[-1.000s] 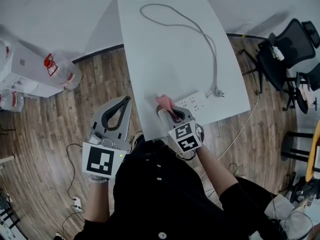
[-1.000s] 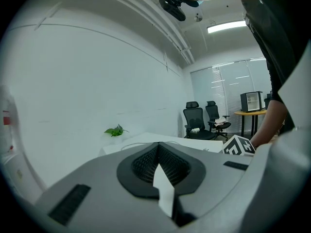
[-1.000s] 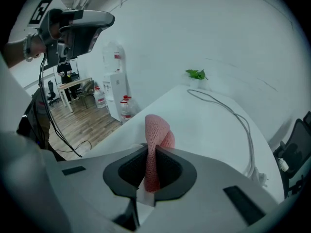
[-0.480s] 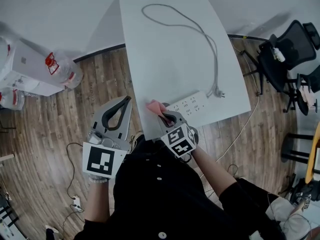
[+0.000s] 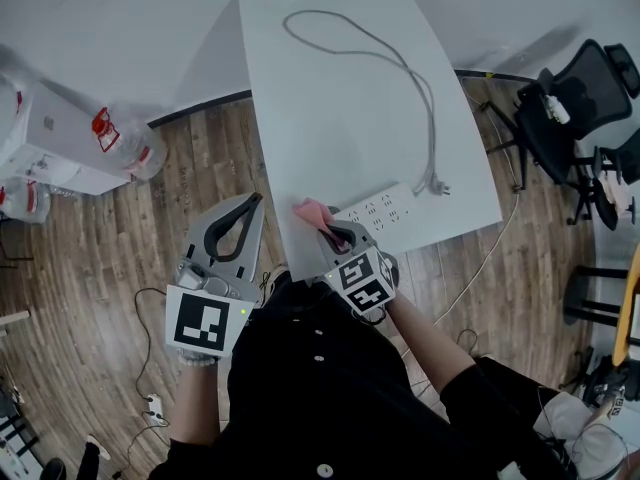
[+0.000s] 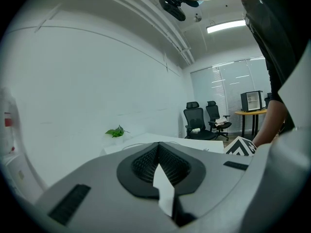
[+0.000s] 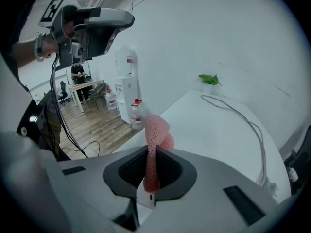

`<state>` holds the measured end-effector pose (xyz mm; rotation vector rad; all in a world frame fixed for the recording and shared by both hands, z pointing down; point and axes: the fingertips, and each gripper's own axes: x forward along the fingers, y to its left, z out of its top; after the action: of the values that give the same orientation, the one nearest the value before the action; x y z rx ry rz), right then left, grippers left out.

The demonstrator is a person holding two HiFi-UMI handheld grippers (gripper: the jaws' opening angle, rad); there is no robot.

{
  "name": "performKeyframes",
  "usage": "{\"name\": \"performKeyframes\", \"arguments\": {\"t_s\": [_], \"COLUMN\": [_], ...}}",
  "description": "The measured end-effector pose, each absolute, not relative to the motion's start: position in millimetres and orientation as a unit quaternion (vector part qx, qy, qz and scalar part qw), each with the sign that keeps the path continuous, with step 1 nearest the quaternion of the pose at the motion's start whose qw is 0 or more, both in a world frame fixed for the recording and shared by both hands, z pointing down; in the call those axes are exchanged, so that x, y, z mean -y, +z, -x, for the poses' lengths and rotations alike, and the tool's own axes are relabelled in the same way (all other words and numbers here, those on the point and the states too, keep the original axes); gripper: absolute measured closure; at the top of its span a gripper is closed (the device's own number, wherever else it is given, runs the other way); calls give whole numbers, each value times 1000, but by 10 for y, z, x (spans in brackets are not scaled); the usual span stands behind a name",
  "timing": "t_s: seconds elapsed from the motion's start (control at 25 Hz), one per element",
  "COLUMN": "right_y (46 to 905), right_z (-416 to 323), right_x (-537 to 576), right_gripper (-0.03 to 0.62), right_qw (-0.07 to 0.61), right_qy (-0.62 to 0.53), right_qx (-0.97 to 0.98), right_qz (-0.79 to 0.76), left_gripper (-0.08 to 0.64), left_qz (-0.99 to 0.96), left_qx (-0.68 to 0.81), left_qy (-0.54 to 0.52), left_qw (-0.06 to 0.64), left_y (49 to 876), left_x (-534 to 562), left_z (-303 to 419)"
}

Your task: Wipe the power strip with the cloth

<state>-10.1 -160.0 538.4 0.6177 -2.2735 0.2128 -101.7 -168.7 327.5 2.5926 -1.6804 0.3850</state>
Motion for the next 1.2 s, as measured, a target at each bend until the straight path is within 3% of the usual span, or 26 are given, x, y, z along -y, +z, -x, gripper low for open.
{"name": "performKeyframes", "arguments": {"t_s": [1.2], "right_y": [3677], "right_z": [-994], "right_x": [2092], "right_gripper": [537], "right_qw": [192], "right_qy": [40], "right_qx": [856], "right_qz": [-478], "left_gripper": [549], "left_qz": [-874], "left_qx": [472], "left_qy": [112], "left_qw": [-25], "left_y": [3068], "left_x": [1845], "left_z": [530]}}
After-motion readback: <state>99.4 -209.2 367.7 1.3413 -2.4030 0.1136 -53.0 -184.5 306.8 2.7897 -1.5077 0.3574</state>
